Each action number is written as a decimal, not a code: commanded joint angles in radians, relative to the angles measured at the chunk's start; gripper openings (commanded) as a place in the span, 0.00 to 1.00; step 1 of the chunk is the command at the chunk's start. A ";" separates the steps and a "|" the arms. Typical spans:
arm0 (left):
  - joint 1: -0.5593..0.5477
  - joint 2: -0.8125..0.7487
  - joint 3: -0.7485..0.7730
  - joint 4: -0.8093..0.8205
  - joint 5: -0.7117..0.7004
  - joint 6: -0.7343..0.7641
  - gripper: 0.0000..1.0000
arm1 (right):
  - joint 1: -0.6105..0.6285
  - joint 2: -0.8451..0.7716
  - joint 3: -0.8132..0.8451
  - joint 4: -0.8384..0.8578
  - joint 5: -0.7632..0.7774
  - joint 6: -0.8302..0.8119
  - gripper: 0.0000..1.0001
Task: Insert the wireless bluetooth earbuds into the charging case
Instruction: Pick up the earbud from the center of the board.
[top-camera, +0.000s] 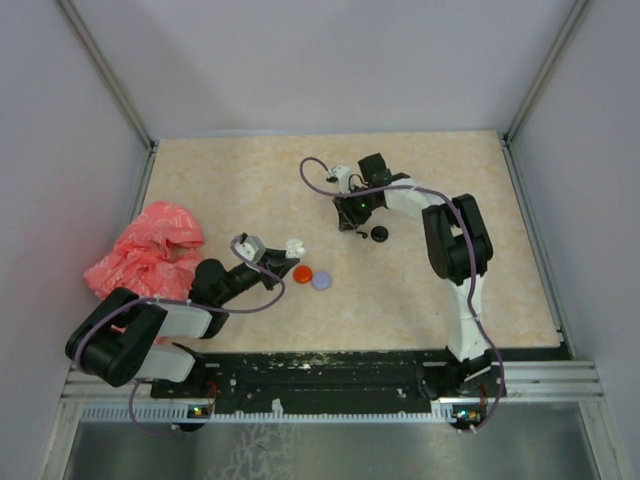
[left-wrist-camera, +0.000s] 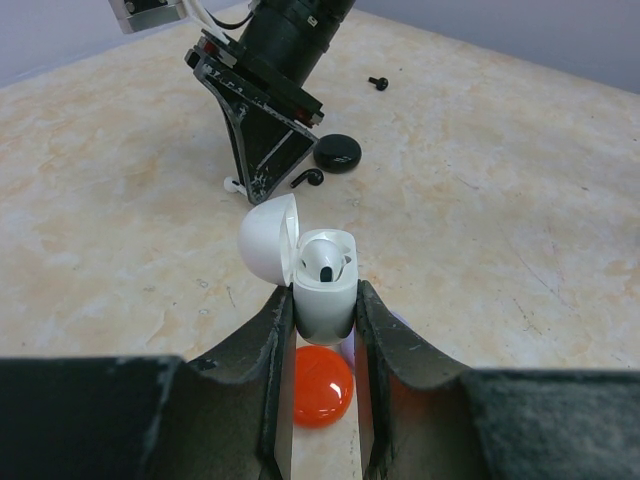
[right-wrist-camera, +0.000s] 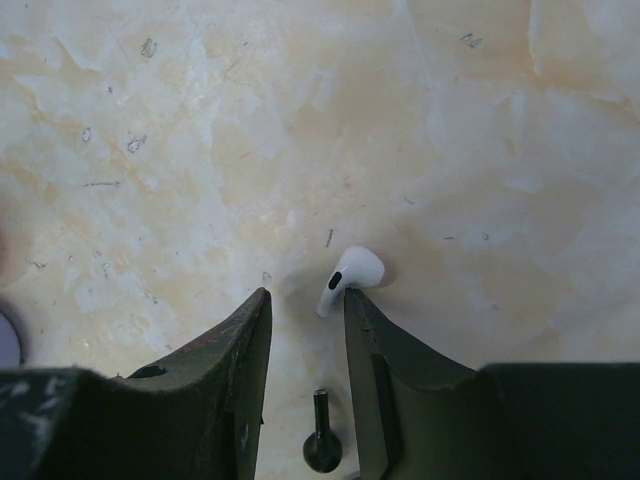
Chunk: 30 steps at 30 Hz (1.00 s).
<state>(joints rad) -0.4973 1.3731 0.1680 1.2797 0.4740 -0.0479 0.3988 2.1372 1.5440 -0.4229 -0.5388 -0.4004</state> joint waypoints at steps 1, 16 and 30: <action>0.006 -0.002 0.017 0.047 0.016 -0.007 0.00 | 0.040 -0.062 -0.004 -0.016 0.111 0.058 0.35; 0.006 -0.006 0.016 0.047 0.020 -0.016 0.00 | 0.133 -0.032 0.062 0.006 0.490 0.418 0.37; 0.007 -0.003 0.015 0.056 0.023 -0.024 0.00 | 0.140 0.020 0.108 0.021 0.580 0.442 0.35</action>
<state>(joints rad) -0.4969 1.3727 0.1680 1.2850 0.4812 -0.0566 0.5293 2.1338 1.5917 -0.4141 0.0219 0.0307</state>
